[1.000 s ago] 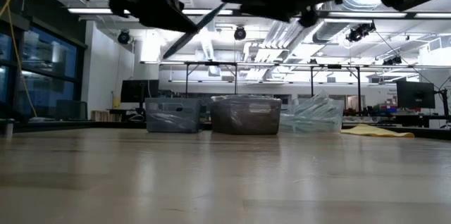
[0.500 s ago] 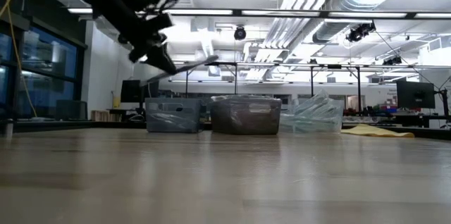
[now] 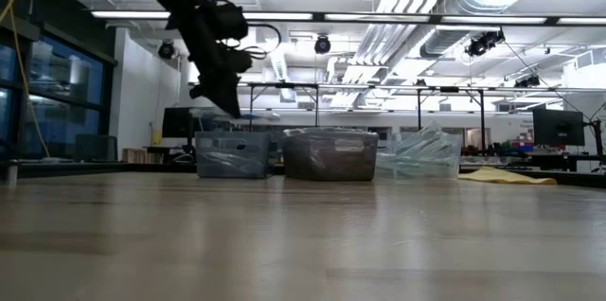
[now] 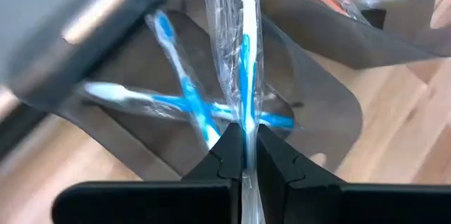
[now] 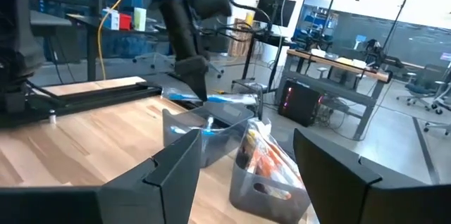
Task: Pick & Place Toothbrushes
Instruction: Put the blue toothbrush into the left black bin, then return to Home Position
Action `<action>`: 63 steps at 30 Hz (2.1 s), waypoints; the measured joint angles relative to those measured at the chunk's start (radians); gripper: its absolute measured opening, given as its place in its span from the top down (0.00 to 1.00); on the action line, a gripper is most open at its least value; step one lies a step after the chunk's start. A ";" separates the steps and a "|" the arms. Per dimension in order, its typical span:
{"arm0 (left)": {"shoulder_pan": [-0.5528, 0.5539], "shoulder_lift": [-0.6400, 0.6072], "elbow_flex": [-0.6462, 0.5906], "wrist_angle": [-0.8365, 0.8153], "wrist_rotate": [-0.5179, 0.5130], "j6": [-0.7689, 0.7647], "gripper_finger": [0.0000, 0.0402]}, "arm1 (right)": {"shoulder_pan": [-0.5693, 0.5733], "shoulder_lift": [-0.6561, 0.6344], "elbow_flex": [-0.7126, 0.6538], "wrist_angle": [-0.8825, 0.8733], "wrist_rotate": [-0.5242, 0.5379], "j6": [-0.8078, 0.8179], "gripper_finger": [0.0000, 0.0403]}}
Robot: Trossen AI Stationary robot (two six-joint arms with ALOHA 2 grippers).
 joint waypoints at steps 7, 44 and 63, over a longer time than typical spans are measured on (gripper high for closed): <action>0.001 0.058 0.025 -0.061 -0.004 -0.146 0.98 | 0.014 0.000 0.000 -0.001 0.000 0.001 0.46; -0.020 0.164 -0.003 0.101 0.007 -0.175 0.56 | 0.019 0.001 0.000 -0.100 -0.002 0.099 0.46; -0.020 -0.151 -0.003 0.085 0.057 0.015 0.49 | -0.165 -0.313 0.000 -0.690 -0.538 0.423 0.46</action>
